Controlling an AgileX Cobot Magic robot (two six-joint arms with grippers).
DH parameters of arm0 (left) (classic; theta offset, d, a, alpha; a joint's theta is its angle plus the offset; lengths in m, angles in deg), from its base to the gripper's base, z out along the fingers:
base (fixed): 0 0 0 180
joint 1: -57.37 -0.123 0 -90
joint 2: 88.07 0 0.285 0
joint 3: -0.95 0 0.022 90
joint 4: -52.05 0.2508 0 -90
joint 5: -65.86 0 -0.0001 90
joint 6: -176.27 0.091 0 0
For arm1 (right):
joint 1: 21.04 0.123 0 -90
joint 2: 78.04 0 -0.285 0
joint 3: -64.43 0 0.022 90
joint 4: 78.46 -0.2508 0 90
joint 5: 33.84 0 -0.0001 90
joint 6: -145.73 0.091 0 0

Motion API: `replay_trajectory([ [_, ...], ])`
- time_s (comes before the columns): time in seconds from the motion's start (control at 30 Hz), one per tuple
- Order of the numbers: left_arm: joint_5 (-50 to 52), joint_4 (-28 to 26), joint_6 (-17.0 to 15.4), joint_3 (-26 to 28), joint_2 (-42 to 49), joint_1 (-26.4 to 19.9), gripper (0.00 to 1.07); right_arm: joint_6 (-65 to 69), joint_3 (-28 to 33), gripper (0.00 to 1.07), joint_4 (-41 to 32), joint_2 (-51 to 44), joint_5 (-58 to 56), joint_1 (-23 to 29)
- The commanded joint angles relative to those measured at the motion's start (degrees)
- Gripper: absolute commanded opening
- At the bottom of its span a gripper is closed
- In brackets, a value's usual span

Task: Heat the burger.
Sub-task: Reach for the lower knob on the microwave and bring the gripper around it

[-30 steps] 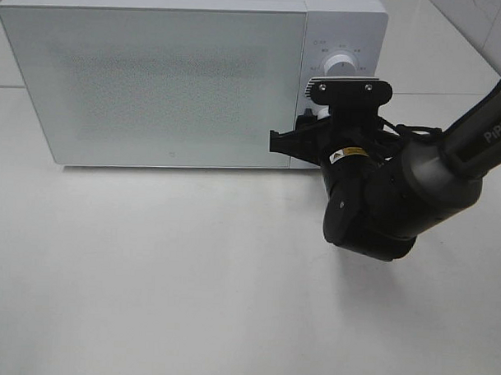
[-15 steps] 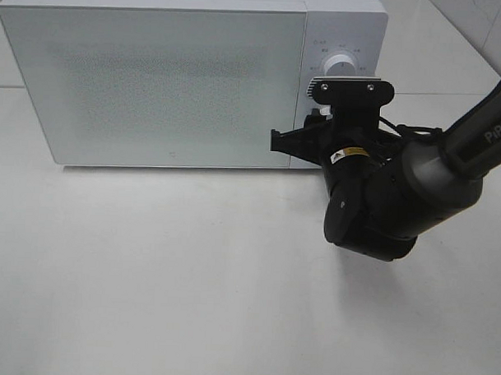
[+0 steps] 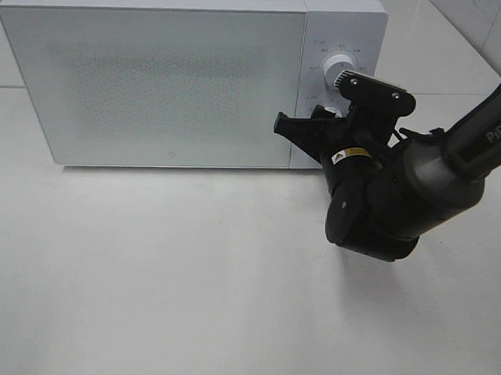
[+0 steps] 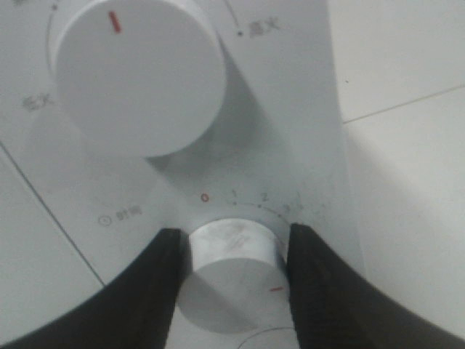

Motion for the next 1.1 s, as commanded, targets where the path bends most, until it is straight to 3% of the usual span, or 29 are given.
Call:
replay_trajectory([
  [0.03,0.69,-0.23,-0.23,0.0,1.09,-0.17,0.99,11.12,-0.8,0.07,2.69,-0.23,-2.69,-0.34],
  [0.57,0.69,-0.23,-0.23,0.0,1.09,-0.17,0.99,38.56,-0.8,0.07,4.01,-0.23,-1.15,-0.34],
  [1.1,0.69,-0.23,-0.23,0.0,1.09,-0.17,0.99,61.19,-0.8,0.07,8.02,-0.23,10.83,-0.34],
])
